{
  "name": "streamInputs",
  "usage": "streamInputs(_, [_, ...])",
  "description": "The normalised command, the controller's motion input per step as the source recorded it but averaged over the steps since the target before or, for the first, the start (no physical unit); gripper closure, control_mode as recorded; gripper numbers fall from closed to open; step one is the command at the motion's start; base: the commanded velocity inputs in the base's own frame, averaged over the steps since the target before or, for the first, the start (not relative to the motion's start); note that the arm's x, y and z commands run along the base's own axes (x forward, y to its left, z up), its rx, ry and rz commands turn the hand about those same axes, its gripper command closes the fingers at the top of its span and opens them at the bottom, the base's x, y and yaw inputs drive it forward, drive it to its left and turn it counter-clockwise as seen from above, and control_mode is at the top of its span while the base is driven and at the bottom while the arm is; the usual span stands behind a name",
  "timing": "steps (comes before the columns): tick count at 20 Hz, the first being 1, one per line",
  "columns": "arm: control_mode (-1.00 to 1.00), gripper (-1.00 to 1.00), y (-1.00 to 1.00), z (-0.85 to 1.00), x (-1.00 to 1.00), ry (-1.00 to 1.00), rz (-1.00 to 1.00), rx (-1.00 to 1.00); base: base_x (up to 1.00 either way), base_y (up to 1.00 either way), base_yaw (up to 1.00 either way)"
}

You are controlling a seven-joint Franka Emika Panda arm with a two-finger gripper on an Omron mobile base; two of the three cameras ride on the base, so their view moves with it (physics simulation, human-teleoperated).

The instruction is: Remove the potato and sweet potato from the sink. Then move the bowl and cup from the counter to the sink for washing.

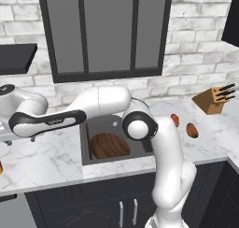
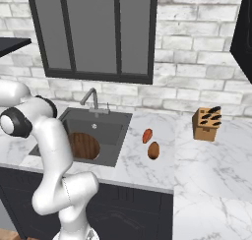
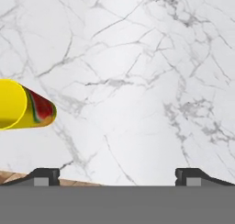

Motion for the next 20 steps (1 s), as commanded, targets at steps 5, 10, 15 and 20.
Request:
streamInputs(5, [-1.00, -1.00, 0.08, -0.05, 0.00, 0.00, 0.00, 0.00, 0.00, 0.00, 0.00])
streamInputs(10, [-1.00, -1.00, 0.16, -0.06, 0.00, 0.00, 0.00, 0.00, 0.00, 0.00, 0.00])
streamInputs(15, [-1.00, -1.00, 0.18, -0.07, 0.01, 0.00, 0.00, 0.00, 0.00, 0.00, 0.00])
streamInputs(20, [-1.00, -1.00, 0.18, -0.04, 0.09, 0.00, 0.00, 0.00, 0.00, 0.00, 0.00])
